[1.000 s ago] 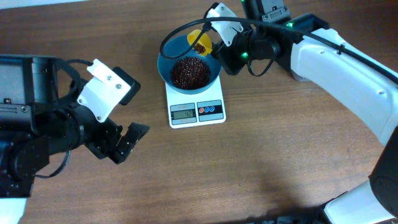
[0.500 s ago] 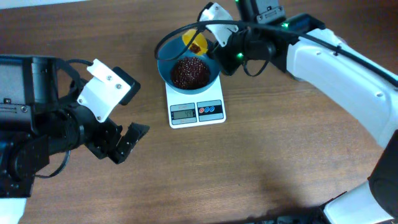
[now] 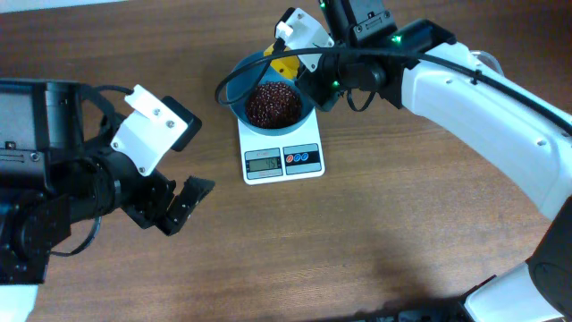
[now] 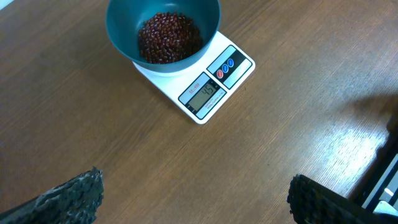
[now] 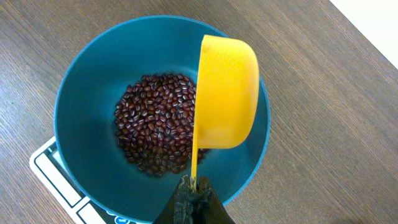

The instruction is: Scoop item into bowl and weigh 50g on scale

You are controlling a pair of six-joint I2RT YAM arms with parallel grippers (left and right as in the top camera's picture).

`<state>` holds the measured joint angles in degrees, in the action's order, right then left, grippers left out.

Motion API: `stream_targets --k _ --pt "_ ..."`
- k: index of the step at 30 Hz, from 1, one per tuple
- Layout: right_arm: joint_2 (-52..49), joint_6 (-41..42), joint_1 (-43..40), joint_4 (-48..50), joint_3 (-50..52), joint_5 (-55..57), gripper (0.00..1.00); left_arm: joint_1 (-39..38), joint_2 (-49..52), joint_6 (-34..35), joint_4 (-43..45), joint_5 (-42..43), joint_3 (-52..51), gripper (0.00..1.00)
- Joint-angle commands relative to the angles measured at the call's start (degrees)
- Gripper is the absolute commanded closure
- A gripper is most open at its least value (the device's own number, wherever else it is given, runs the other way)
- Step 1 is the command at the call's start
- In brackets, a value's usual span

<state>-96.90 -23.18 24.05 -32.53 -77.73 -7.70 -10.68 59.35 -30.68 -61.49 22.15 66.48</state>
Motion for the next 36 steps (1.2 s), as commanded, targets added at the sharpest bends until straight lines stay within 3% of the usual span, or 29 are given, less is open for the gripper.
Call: stream_targets --k 1,16,20,24,26,36 --pt "1.7 -0.6 0.3 0.2 -1.1 0.9 0.96 0.3 -0.1 -1.1 0.1 1.0 0.0 0.01" --pt "1.7 -0.3 1.1 -1.3 -4.4 3.5 0.96 0.3 -0.1 -1.1 0.1 1.0 0.0 0.01" --pt "7.0 -0.2 -11.1 -8.5 -11.7 7.5 0.96 0.3 -0.1 -1.1 0.1 1.0 0.0 0.01" --pt "8.8 -0.2 -30.4 -18.8 -11.8 11.8 0.96 0.3 -0.1 -1.1 0.1 1.0 0.0 0.01" --pt "7.1 -0.1 -35.4 -21.5 -11.3 11.8 0.96 0.3 -0.1 -1.1 0.1 1.0 0.0 0.01" --pt "-9.7 1.6 -38.3 -27.1 -11.1 9.2 0.96 0.3 -0.1 -1.1 0.1 1.0 0.0 0.01"
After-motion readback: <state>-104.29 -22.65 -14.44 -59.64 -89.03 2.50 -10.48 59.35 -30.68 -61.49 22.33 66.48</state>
